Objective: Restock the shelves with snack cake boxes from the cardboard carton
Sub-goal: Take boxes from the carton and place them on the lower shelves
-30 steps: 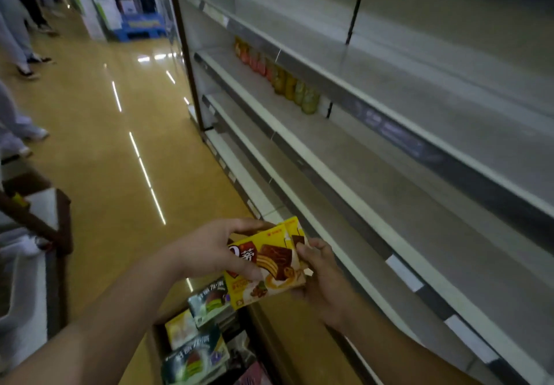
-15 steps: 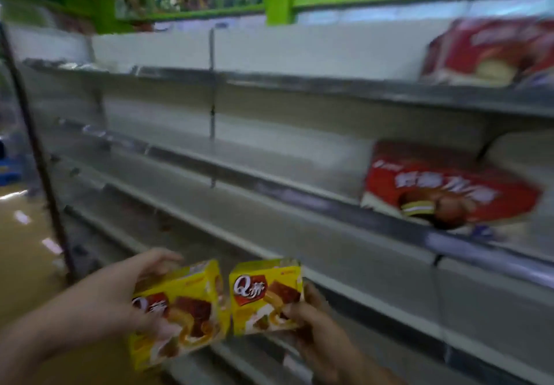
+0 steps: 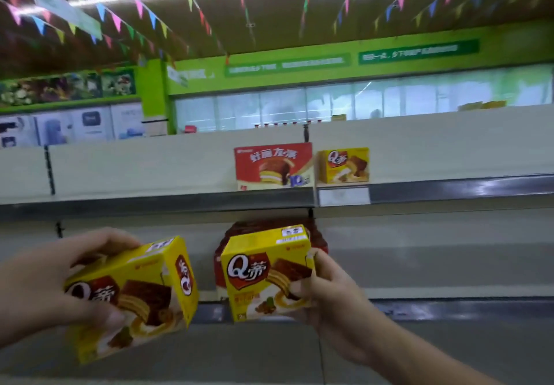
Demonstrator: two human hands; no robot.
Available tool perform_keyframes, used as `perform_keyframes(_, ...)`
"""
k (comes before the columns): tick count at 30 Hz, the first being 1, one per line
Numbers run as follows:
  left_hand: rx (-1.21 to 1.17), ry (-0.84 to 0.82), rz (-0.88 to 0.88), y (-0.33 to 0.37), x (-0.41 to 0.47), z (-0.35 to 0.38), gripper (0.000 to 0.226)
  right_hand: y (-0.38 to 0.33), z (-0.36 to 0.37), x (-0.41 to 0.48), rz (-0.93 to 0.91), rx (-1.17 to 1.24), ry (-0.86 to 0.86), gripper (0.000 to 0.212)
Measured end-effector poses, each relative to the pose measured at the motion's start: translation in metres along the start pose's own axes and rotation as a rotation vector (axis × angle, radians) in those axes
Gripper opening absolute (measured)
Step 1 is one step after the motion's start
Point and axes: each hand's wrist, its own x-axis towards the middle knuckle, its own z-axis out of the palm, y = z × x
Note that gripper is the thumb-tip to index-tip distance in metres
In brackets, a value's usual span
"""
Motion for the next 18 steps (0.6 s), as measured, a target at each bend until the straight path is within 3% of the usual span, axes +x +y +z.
perform_keyframes(5, -0.230, -0.048, 0.185, 0.122, 0.027, -0.050, 0.099, -0.074, -0.032, -0.015, -0.127, -0.080, 0.073, 0.075)
perform_keyframes(8, -0.235, 0.008, 0.282, 0.168, 0.053, -0.061, 0.100, -0.117, -0.051, -0.020, -0.208, -0.134, 0.120, 0.060)
perform_keyframes(13, -0.261, 0.020, 0.375, 0.235, 0.093, -0.074, 0.093, -0.186, -0.083, -0.011, -0.270, -0.207, 0.213, 0.058)
perform_keyframes(16, -0.265, 0.021, 0.402, 0.267, 0.112, -0.079, 0.091, -0.217, -0.102, 0.002, -0.230, -0.260, 0.241, 0.031)
perform_keyframes(18, -0.266, 0.007, 0.412, 0.283, 0.126, -0.080, 0.090, -0.233, -0.115, 0.014, -0.188, -0.304, 0.259, 0.025)
